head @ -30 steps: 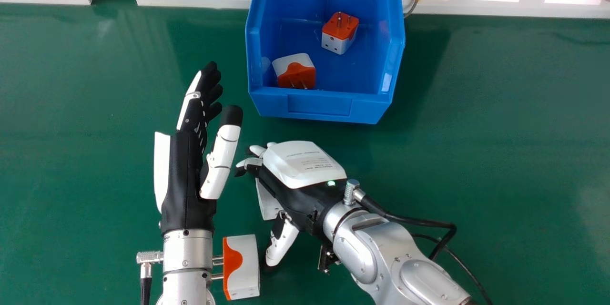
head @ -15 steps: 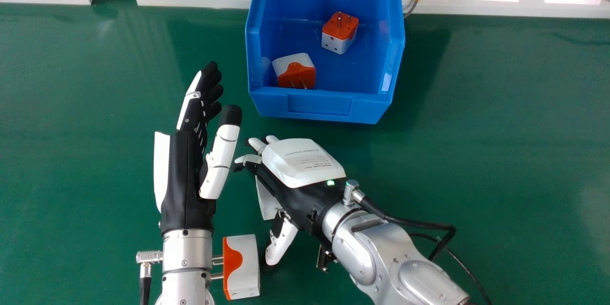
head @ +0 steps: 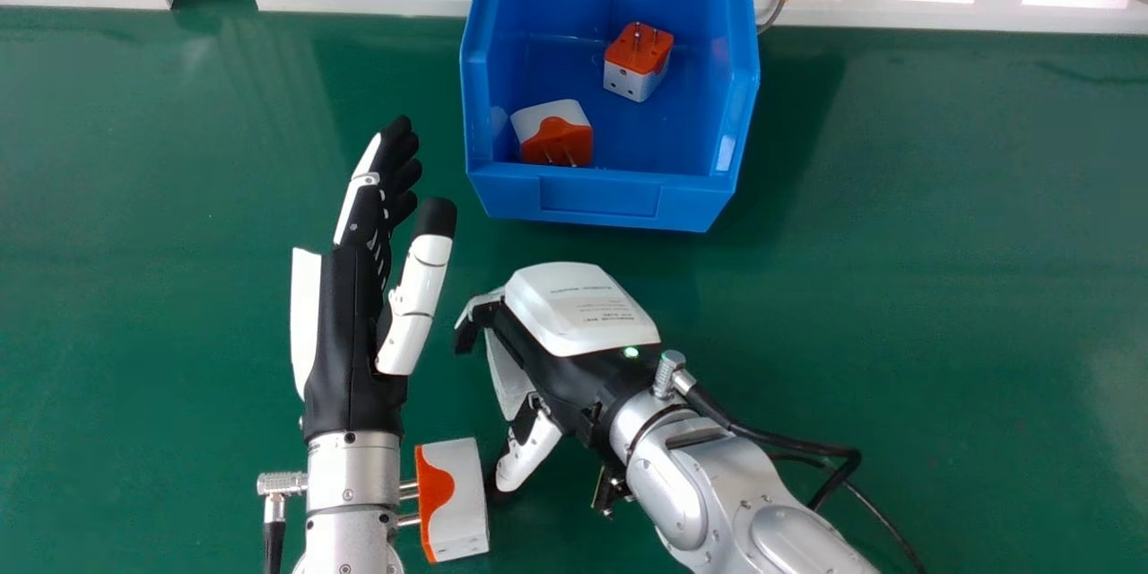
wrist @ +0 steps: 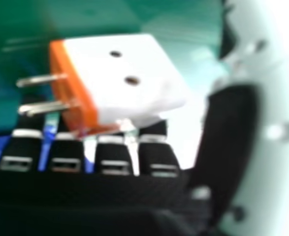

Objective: Pick all objects and put in blue box

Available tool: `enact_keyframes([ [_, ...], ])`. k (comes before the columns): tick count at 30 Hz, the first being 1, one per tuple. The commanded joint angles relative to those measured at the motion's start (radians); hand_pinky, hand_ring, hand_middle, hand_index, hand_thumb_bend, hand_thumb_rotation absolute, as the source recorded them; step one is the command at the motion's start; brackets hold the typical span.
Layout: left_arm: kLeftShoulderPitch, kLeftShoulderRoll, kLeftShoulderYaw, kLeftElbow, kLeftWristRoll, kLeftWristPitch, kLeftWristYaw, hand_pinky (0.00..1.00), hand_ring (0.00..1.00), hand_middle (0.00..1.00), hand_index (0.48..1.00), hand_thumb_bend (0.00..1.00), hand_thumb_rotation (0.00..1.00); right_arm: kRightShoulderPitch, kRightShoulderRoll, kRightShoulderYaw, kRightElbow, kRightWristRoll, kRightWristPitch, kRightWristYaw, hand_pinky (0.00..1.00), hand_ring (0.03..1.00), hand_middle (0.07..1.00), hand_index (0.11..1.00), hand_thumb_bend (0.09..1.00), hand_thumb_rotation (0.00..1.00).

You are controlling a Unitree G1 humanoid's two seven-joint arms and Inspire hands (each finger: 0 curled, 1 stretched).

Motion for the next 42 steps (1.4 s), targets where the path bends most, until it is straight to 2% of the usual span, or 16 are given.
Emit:
enact_keyframes([
  [1,-0.009,-0.003,0.0,-0.012,-0.004,-0.021,-0.001,0.89,0.89,0.91,0.89,0.69,0.9,0.0,0.006,-0.003,-0.001,0.007,-0.017,-0.002,0.56,0.67,0.692,0.635,0.642,0.01],
  [2,-0.009,-0.003,0.0,-0.011,-0.004,-0.021,0.0,0.89,0.89,0.91,0.89,0.69,0.9,0.0,0.005,-0.004,-0.002,0.007,-0.017,-0.001,0.47,0.618,0.642,0.606,0.617,0.01],
  [5,-0.009,-0.003,0.0,-0.012,-0.003,-0.021,0.001,0.89,0.89,0.91,0.89,0.69,0.9,0.0,0.005,-0.005,-0.006,0.007,-0.016,0.002,0.47,0.618,0.642,0.606,0.617,0.01],
  [6,-0.009,-0.003,0.0,-0.013,-0.002,-0.021,0.001,0.89,0.89,0.91,0.89,0.69,0.9,0.001,0.005,-0.005,-0.005,0.007,-0.016,0.003,0.4,0.58,0.611,0.581,0.598,0.01],
  [8,-0.01,-0.003,0.0,-0.012,-0.003,-0.021,0.001,0.89,0.89,0.91,0.89,0.69,0.9,0.001,0.005,-0.006,-0.006,0.007,-0.017,0.004,0.4,0.58,0.611,0.581,0.598,0.01],
  [9,-0.01,-0.003,0.0,-0.01,-0.003,-0.022,0.001,0.89,0.89,0.91,0.89,0.69,0.9,0.002,0.005,-0.006,-0.008,0.007,-0.018,0.005,0.34,0.545,0.579,0.562,0.582,0.01],
  [13,-0.011,-0.003,0.0,-0.008,-0.001,-0.023,0.003,0.89,0.89,0.91,0.89,0.69,0.9,0.004,0.005,-0.008,-0.01,0.01,-0.021,0.004,0.34,0.545,0.579,0.562,0.582,0.01],
  [14,-0.01,-0.004,0.0,-0.009,0.0,-0.023,0.004,0.89,0.89,0.91,0.889,0.69,0.9,0.005,0.005,-0.009,-0.01,0.011,-0.022,0.003,0.3,0.516,0.552,0.549,0.569,0.0],
  [18,-0.009,-0.004,-0.001,-0.013,-0.001,-0.022,0.003,0.89,0.89,0.91,0.889,0.69,0.9,0.01,0.005,-0.009,-0.019,0.013,-0.029,0.003,0.3,0.516,0.552,0.549,0.569,0.0],
  [19,-0.009,-0.004,-0.001,-0.013,-0.001,-0.022,0.002,0.89,0.89,0.91,0.89,0.68,0.9,0.01,0.005,-0.011,-0.019,0.016,-0.032,0.003,0.27,0.494,0.532,0.537,0.558,0.0],
  [26,-0.017,-0.003,0.001,0.01,-0.004,-0.028,0.002,0.89,0.89,0.91,0.889,0.68,0.9,0.014,0.003,-0.027,-0.024,0.05,-0.062,-0.001,0.22,0.467,0.512,0.518,0.544,0.0],
  [30,-0.016,-0.003,0.001,0.008,-0.004,-0.029,0.002,0.89,0.89,0.91,0.889,0.68,0.9,0.024,-0.006,-0.04,-0.057,0.067,-0.071,-0.001,0.22,0.467,0.512,0.518,0.544,0.0],
  [35,-0.016,-0.001,0.002,0.008,-0.005,-0.029,-0.001,0.89,0.89,0.91,0.889,0.68,0.9,0.054,-0.028,-0.084,-0.131,0.079,-0.088,-0.038,0.2,0.459,0.507,0.51,0.539,0.0],
  [36,-0.015,-0.001,0.001,0.008,-0.004,-0.029,0.0,0.89,0.89,0.91,0.889,0.68,0.9,0.061,-0.034,-0.096,-0.149,0.08,-0.093,-0.05,0.17,0.453,0.504,0.455,0.537,0.0],
  [40,-0.014,-0.002,0.0,0.005,0.0,-0.027,0.003,0.89,0.89,0.91,0.889,0.68,0.9,0.083,-0.047,-0.132,-0.2,0.086,-0.113,-0.077,0.17,0.453,0.504,0.455,0.537,0.0],
  [42,-0.013,-0.002,0.0,0.005,-0.001,-0.026,0.002,0.89,0.89,0.91,0.889,0.69,0.9,0.093,-0.048,-0.144,-0.22,0.086,-0.12,-0.092,0.2,0.441,0.494,0.471,0.532,0.0],
])
